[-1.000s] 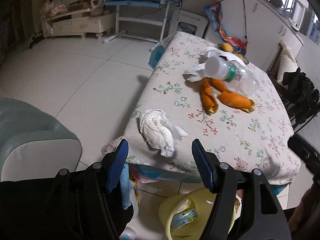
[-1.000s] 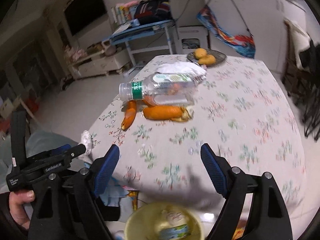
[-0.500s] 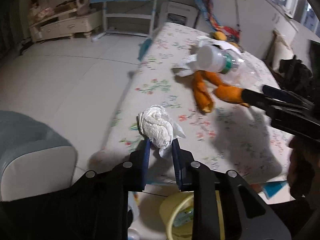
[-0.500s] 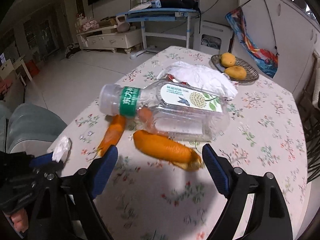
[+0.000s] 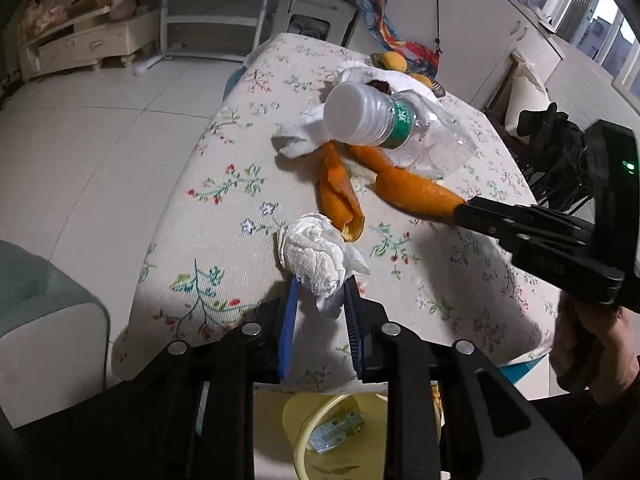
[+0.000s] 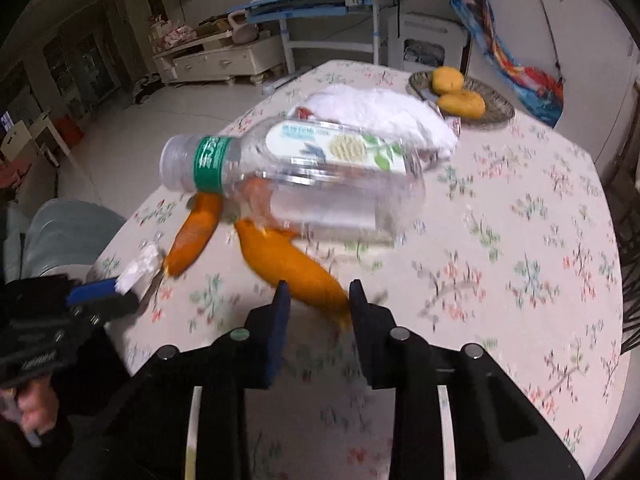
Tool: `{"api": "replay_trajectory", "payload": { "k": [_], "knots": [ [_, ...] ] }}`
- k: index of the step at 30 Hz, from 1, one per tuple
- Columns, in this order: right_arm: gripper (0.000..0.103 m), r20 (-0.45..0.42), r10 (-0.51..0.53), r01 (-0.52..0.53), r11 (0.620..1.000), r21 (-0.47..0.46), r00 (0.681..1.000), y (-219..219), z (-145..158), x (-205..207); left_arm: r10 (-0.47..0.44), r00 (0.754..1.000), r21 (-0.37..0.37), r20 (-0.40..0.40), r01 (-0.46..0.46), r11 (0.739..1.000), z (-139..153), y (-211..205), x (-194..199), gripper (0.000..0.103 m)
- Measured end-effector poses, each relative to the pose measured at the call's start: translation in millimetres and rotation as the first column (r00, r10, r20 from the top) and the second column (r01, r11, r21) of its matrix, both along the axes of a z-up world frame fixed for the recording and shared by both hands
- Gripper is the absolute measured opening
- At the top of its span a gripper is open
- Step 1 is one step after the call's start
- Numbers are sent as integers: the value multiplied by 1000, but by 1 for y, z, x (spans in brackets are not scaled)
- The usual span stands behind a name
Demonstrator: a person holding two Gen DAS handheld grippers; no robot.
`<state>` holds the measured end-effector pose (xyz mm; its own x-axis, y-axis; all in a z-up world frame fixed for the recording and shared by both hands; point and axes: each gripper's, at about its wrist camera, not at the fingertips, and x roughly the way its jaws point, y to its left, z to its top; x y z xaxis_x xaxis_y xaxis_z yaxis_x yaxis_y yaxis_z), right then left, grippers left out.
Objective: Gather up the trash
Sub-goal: 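Grasp the orange peel with the right gripper while the left gripper grasps another tissue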
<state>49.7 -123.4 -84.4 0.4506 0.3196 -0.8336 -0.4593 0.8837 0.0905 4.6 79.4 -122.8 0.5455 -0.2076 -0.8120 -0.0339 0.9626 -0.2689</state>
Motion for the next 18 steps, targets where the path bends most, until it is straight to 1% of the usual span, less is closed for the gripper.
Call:
{"api": "replay_trajectory", "payload": {
  "k": [2,3,4,6,7,10,11,12,16,17,18],
  "knots": [
    [37,18,8,-8,1000,7,1000,5,3,1,-5,1000,18,8,5,1000,1,-2,-2,30],
    [45,29,12,-13,1000,13,999,8,5,2,-6,1000,29,15,6,1000,2,-3,-3,32],
    [50,34,18,-19,1000,14,999,12,5,5,-7,1000,38,21,6,999,3,-3,-4,36],
    [51,43,47,-47,999,-3,998,25,3,10,-7,1000,44,29,6,999,4,-4,-5,38],
    [53,41,64,-64,998,-17,997,32,0,13,-5,1000,42,30,4,999,4,-3,-5,39],
    [53,14,75,-75,997,-30,997,35,-12,22,6,1000,38,30,-8,999,5,1,-4,41],
    [52,13,74,-74,997,-31,997,34,-14,22,12,999,31,29,-13,999,4,3,-3,42],
    [49,9,74,-74,997,-28,997,32,-14,21,19,999,25,28,-20,999,4,4,-2,42],
    [31,-15,77,-77,997,-21,997,19,-10,10,25,999,26,32,-26,999,3,3,3,42],
    [30,-24,75,-75,997,-24,997,14,-9,5,22,999,33,34,-23,999,3,1,3,42],
    [26,-31,72,-73,997,-30,997,10,-8,-1,18,999,41,36,-20,999,3,-1,4,42]
  ]
}}
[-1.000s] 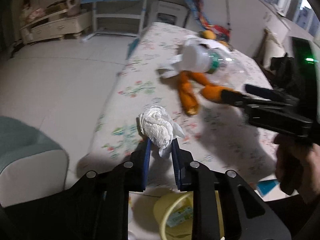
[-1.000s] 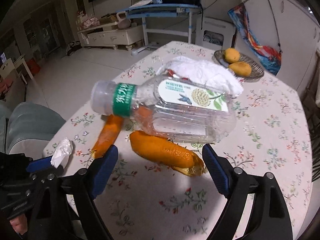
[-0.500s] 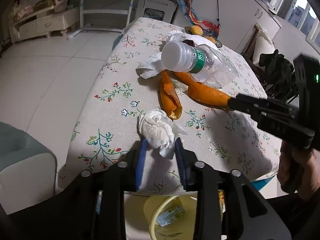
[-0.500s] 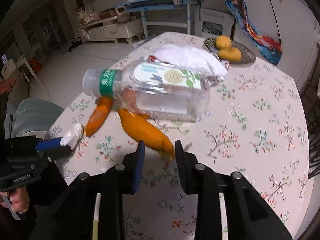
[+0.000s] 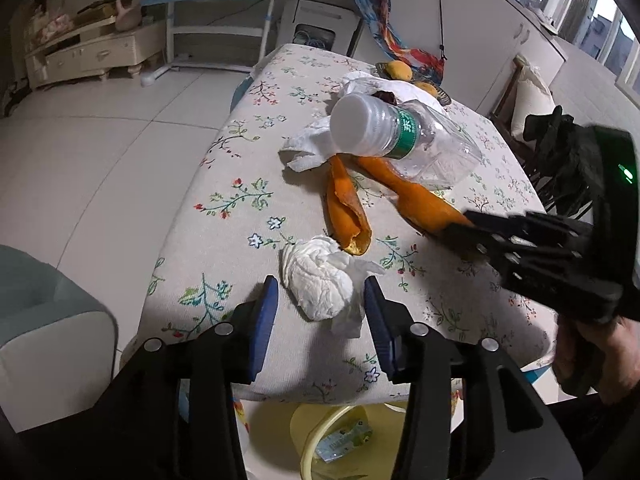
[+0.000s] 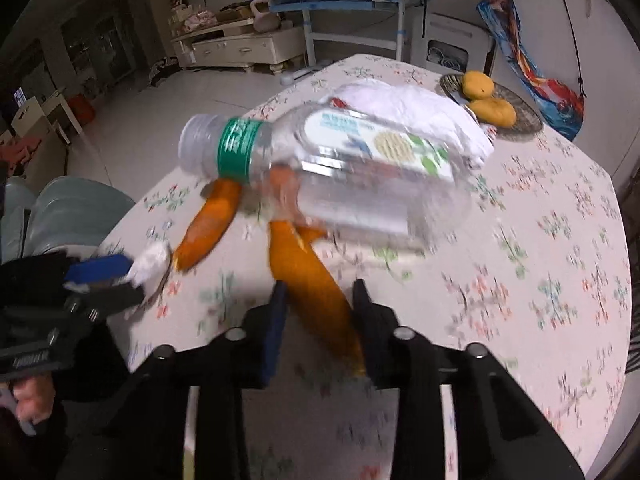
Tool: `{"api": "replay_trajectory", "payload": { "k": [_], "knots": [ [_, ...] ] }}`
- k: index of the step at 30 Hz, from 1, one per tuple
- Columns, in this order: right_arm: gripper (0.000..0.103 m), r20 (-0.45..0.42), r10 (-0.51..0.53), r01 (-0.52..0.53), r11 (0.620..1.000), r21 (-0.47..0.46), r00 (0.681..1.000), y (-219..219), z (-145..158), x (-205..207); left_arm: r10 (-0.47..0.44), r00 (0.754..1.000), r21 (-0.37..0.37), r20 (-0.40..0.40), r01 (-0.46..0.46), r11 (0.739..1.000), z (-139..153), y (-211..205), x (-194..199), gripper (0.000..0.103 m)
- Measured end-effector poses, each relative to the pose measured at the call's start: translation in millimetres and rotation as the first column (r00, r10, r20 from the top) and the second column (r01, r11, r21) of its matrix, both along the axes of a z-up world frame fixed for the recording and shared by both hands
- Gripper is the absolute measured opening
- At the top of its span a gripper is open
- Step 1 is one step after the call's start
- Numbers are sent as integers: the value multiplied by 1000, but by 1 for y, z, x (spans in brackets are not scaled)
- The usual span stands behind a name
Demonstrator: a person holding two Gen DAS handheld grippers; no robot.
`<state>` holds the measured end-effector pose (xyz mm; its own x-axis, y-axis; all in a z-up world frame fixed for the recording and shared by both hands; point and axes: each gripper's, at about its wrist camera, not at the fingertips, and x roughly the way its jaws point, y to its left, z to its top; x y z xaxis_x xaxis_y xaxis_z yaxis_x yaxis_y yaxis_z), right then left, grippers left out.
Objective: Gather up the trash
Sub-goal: 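Grasp the orange peel with the right gripper while the left gripper grasps another tissue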
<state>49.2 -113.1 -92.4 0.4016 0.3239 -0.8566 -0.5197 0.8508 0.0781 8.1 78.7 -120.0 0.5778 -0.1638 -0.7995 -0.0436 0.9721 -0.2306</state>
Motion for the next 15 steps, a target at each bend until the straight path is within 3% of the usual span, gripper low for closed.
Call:
{"api": "replay_trajectory", "payload": {
  "k": [2,3,4,5,9,10,12,13,15],
  "knots": [
    [22,-10,-20,20,1000,-7,1000,-8,2,-9,-2,1000,13,9,2,1000,1,-2,0,41],
    [22,-17,-45,45,999,-5,999,-15,4,-15,-5,1000,21,14,5,1000,2,-3,0,38],
    [22,-27,-68,68,998,4,997,-22,5,-19,-8,1000,23,15,8,1000,2,-4,0,27],
    [22,-36,-81,81,997,13,996,-25,5,-22,-15,1000,16,12,15,1000,3,-5,0,25],
    [25,-51,-120,121,992,32,992,-30,5,-35,-19,1000,-4,17,19,1000,5,-4,-2,25],
    [28,-50,-122,124,992,35,991,-30,5,-34,-17,1000,-4,16,17,1000,5,-5,-3,26],
    [36,-43,-137,138,990,40,990,-30,4,-32,-9,1000,3,8,9,1000,3,-3,-4,37],
    [38,-48,-142,145,988,53,989,-30,4,-30,3,1000,9,9,-3,1000,3,-2,-5,45],
    [41,-51,-149,152,986,67,988,-30,4,-28,32,999,12,16,-32,999,4,2,-4,50]
  ]
}}
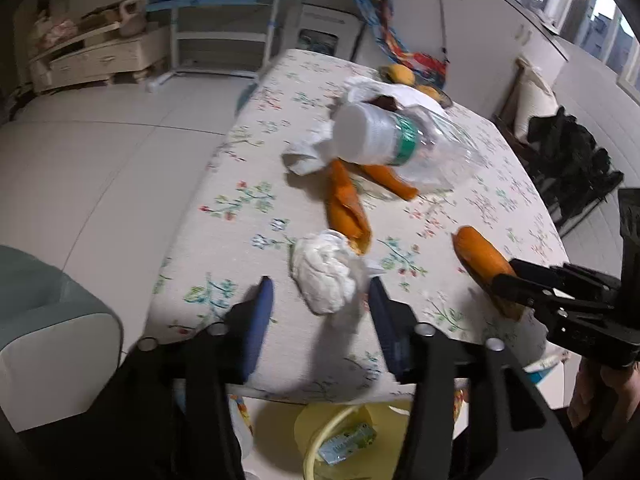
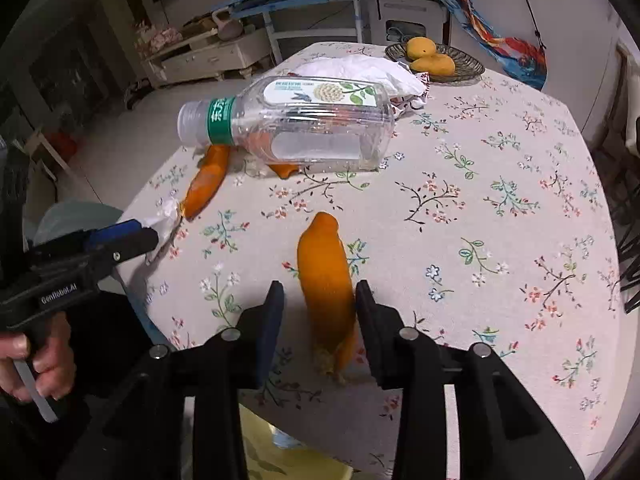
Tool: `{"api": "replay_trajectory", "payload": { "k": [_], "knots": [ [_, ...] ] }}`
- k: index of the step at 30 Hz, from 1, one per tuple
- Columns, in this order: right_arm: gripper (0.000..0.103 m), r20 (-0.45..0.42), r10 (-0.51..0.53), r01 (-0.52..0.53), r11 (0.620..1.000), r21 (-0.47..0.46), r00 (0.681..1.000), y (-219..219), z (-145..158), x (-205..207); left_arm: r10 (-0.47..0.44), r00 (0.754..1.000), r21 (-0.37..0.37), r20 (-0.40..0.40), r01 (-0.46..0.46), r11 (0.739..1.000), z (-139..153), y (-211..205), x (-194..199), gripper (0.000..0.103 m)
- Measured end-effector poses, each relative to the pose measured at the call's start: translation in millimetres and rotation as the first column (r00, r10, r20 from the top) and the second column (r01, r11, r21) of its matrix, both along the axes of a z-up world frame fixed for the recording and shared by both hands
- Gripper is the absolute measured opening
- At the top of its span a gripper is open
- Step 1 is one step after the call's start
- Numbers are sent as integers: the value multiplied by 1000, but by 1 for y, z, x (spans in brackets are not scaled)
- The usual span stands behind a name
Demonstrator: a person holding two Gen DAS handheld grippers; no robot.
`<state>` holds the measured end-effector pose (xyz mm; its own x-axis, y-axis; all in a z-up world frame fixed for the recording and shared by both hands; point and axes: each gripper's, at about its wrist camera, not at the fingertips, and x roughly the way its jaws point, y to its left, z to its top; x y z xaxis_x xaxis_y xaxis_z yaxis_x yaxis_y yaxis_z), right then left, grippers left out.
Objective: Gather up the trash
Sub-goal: 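Grasp the orange peel with the right gripper while the left gripper grasps another tissue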
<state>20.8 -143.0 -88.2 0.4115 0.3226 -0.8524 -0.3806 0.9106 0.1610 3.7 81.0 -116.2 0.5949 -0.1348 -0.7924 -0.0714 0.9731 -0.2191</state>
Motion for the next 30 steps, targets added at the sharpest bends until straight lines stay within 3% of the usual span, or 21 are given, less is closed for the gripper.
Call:
{"api": "replay_trajectory", "payload": {
  "k": [9,10,11,12,15,21,30],
  "knots": [
    [41,-1,-3,3,1000,-26,1000,2,-9,-1,-15,1000,59,11,14,998,-3,-11,6,53],
    [33,0,-2,2,999,-35,1000,3,-11,-1,-24,1000,63,11,23,998,-3,-12,7,50],
    [29,4,-3,3,999,-45,1000,3,-12,-1,-31,999,66,12,30,997,-4,-14,7,33],
    [26,8,-3,4,999,-48,1000,3,-12,-2,-44,999,72,6,43,996,-6,-16,8,25],
    [21,8,-13,13,1000,-29,1000,-1,-10,-5,-63,998,85,23,61,995,-4,-21,6,21],
    [19,2,-86,86,992,95,996,-17,-3,-16,-78,992,72,98,71,995,13,-23,-10,21],
    [19,2,-189,179,933,311,982,-37,10,-46,-88,976,61,199,77,995,35,-26,-37,21]
  ]
}}
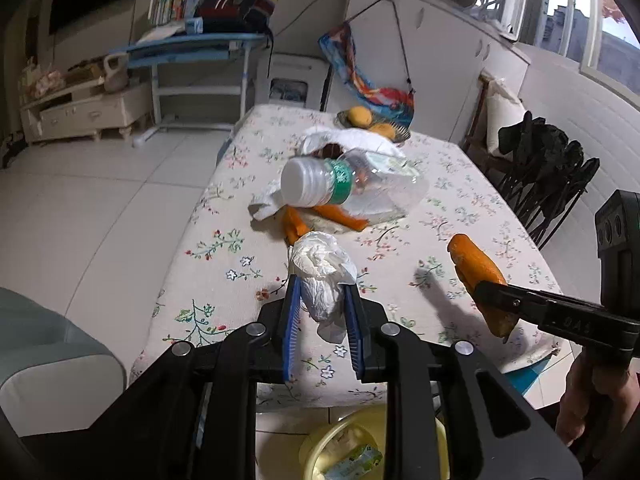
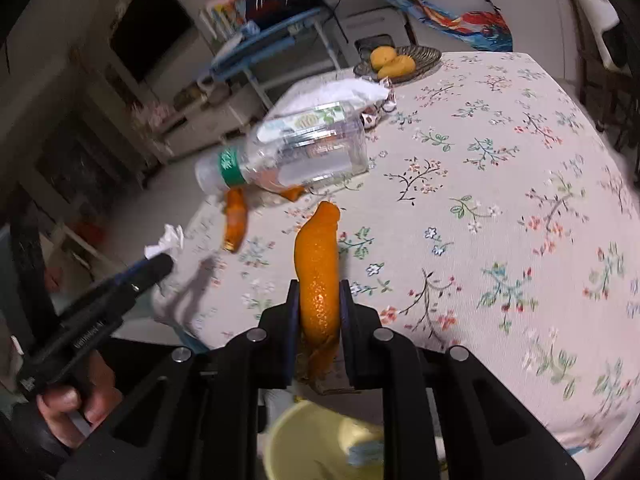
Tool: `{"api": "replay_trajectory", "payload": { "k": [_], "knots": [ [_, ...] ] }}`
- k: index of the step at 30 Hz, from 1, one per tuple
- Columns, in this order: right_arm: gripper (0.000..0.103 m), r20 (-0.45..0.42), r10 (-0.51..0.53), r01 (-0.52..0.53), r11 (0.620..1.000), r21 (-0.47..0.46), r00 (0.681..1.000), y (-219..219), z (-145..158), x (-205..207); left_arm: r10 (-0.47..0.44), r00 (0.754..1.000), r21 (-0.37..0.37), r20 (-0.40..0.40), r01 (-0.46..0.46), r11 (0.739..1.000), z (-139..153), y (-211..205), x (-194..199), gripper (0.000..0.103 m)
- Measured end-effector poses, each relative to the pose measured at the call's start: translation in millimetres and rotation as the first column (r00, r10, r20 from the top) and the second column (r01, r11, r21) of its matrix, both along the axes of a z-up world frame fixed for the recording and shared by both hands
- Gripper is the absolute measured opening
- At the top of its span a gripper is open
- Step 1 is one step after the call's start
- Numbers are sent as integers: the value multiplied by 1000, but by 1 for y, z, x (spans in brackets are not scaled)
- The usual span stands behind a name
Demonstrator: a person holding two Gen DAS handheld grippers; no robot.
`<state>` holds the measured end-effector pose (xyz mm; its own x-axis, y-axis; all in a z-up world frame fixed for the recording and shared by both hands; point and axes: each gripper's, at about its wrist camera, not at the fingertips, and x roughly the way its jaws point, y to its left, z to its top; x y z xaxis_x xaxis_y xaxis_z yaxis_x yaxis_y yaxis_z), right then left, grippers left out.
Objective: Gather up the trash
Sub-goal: 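Grasp the orange peel with the right gripper while the left gripper grasps another tissue, then drop the orange peel into the yellow basin with the right gripper while the left drops the tissue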
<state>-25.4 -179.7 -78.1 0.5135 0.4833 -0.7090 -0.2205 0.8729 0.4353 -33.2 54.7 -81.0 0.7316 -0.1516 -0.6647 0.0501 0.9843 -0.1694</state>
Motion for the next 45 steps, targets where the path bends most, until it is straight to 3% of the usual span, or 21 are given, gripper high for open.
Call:
{"api": "replay_trajectory", "payload": {
  "k": [12,18,38,45],
  "knots": [
    [19,131,-35,20,993,117,991,-5,32,-45,3,994,-4,107,-3,1000,24,-3,-36,21],
    [19,135,-34,17,992,128,990,-4,32,-68,-15,993,12,114,14,1000,25,-10,-50,21],
    [19,-26,55,-53,996,67,998,19,-1,-119,-77,988,50,134,71,996,28,-23,-93,21],
    [20,-140,52,-50,999,15,989,24,-24,-125,-99,988,56,123,92,994,26,-28,-103,21]
  ]
}}
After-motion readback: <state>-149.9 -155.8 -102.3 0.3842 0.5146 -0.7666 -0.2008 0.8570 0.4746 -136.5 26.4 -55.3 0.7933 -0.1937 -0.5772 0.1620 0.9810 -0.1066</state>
